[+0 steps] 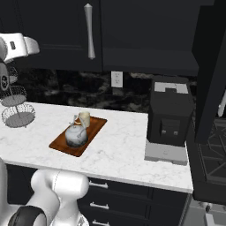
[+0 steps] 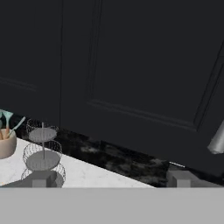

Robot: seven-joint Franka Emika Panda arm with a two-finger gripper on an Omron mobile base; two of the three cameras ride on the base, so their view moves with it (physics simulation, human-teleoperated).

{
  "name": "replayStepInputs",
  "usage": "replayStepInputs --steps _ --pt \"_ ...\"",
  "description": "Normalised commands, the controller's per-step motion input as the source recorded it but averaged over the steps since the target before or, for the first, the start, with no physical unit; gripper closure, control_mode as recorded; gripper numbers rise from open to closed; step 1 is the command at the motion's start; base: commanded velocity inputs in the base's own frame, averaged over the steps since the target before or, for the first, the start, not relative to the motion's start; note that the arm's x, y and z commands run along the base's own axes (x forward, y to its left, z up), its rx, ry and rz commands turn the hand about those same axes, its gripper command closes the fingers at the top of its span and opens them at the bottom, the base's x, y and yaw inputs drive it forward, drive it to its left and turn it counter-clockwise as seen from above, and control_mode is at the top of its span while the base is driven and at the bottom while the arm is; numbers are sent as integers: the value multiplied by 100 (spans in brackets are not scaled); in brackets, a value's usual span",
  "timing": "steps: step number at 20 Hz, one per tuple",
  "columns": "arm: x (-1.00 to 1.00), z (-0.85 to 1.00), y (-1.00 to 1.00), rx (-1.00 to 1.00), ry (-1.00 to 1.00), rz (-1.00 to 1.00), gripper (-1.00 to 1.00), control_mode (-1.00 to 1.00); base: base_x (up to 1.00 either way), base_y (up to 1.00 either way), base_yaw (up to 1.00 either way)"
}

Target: Pick the kettle from the counter and place it on the tray. Then pick the mug from the cabinet and place it on the tray. Then close the cabinet doors.

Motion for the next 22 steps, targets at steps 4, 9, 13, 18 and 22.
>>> replayStepInputs --steps 4,9,13,18,22 --pt "-45 -30 -25 14 3 -12 -100 -100 0 0 0" --pt "-49 -18 -52 23 0 -31 -100 -100 0 0 0" --pt "-1 -5 -69 28 0 -22 -100 -100 0 0 0" --pt "30 -22 -92 38 0 -7 -100 -100 0 0 0" --pt "26 -35 -100 46 -3 -2 -100 -100 0 0 0"
